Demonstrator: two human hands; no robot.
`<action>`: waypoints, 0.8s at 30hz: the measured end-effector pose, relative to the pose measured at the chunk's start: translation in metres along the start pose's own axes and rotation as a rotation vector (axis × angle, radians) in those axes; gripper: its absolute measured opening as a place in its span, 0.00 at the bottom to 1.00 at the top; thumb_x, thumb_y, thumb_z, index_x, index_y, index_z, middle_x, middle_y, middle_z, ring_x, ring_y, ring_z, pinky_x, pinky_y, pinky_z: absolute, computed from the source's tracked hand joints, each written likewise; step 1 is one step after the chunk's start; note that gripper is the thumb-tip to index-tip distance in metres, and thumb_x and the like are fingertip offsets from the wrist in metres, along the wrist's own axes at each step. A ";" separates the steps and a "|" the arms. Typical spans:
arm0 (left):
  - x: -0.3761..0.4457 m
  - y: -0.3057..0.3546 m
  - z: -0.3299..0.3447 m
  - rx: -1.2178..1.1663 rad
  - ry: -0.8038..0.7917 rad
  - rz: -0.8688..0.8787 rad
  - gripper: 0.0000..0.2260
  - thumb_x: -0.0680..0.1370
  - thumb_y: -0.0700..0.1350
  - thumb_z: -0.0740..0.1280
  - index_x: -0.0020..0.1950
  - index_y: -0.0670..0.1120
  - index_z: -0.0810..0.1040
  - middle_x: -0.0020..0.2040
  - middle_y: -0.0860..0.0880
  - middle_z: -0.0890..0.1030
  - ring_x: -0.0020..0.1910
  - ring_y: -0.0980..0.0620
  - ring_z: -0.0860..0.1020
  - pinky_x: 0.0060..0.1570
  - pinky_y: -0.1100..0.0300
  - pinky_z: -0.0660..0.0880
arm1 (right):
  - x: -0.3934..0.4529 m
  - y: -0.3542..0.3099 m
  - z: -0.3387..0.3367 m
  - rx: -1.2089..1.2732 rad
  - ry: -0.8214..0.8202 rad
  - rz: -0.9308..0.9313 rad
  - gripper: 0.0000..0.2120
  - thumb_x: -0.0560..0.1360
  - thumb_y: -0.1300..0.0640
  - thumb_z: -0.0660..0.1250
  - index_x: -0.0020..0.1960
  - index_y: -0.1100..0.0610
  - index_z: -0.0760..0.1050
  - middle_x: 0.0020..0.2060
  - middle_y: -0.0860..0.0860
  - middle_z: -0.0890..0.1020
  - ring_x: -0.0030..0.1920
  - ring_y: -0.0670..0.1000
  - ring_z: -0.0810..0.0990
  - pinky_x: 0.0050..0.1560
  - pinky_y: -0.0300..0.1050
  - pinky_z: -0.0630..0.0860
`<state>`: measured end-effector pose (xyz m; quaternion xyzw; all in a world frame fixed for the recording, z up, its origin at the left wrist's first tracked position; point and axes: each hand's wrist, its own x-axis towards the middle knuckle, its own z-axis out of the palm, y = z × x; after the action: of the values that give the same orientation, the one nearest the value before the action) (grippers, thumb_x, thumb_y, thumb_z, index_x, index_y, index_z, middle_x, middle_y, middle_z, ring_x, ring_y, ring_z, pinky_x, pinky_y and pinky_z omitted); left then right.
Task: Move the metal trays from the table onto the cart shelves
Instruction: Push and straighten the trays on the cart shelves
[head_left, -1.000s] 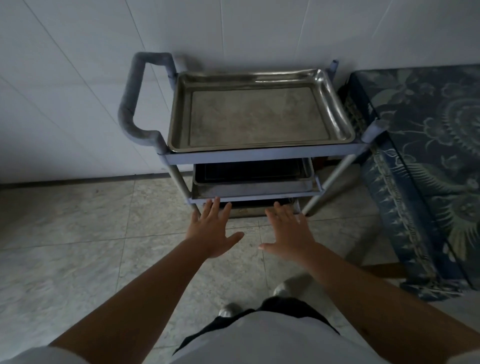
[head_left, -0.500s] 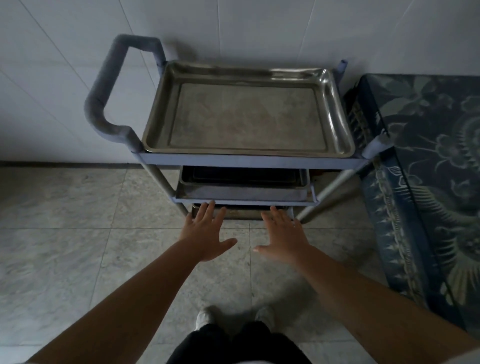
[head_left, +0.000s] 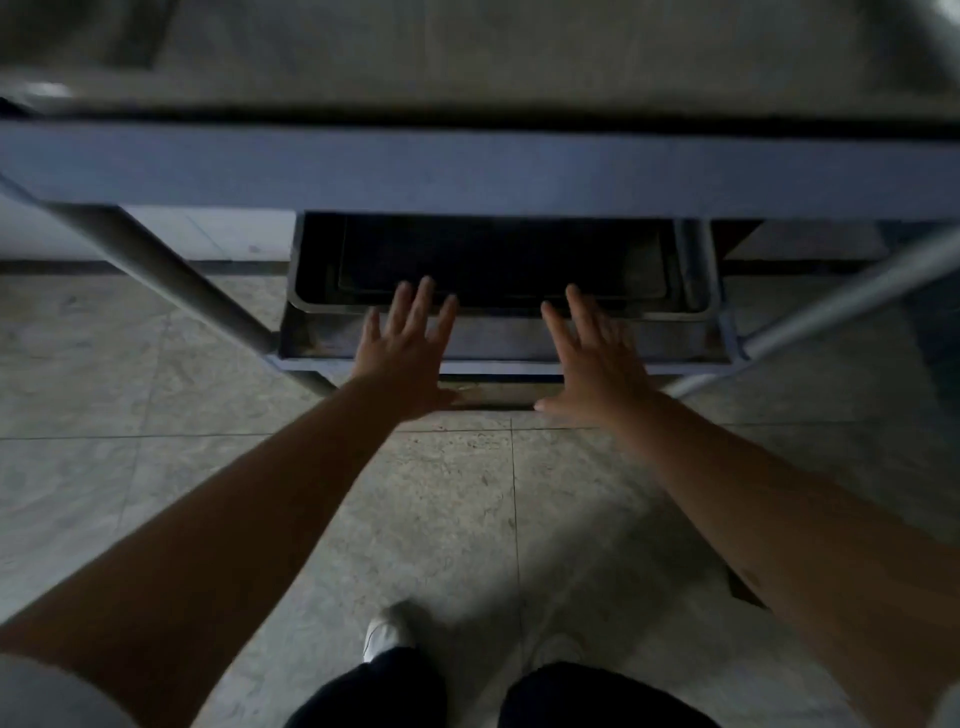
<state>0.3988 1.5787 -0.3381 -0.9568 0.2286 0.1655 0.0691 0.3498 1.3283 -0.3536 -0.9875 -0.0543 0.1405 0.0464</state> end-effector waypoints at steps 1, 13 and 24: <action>0.016 -0.008 0.013 0.037 0.017 -0.001 0.58 0.69 0.74 0.65 0.79 0.49 0.30 0.80 0.41 0.31 0.79 0.38 0.36 0.75 0.36 0.44 | 0.013 0.007 0.014 -0.033 0.017 -0.019 0.62 0.62 0.33 0.74 0.78 0.47 0.35 0.78 0.53 0.35 0.78 0.60 0.40 0.73 0.65 0.47; 0.060 -0.044 0.072 0.061 0.357 0.063 0.51 0.64 0.71 0.73 0.78 0.48 0.60 0.71 0.43 0.71 0.68 0.38 0.70 0.65 0.41 0.65 | 0.061 0.038 0.067 -0.199 0.414 -0.083 0.52 0.57 0.28 0.72 0.73 0.50 0.59 0.64 0.52 0.71 0.63 0.58 0.70 0.61 0.58 0.63; 0.019 -0.015 0.085 0.004 0.561 -0.053 0.28 0.72 0.60 0.73 0.65 0.46 0.74 0.56 0.42 0.78 0.56 0.37 0.76 0.56 0.43 0.68 | 0.036 0.011 0.073 -0.222 0.552 -0.021 0.29 0.62 0.41 0.77 0.57 0.51 0.71 0.51 0.50 0.77 0.52 0.55 0.75 0.50 0.54 0.65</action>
<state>0.3979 1.6018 -0.4230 -0.9707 0.2142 -0.1081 0.0091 0.3642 1.3270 -0.4346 -0.9868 -0.0648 -0.1406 -0.0476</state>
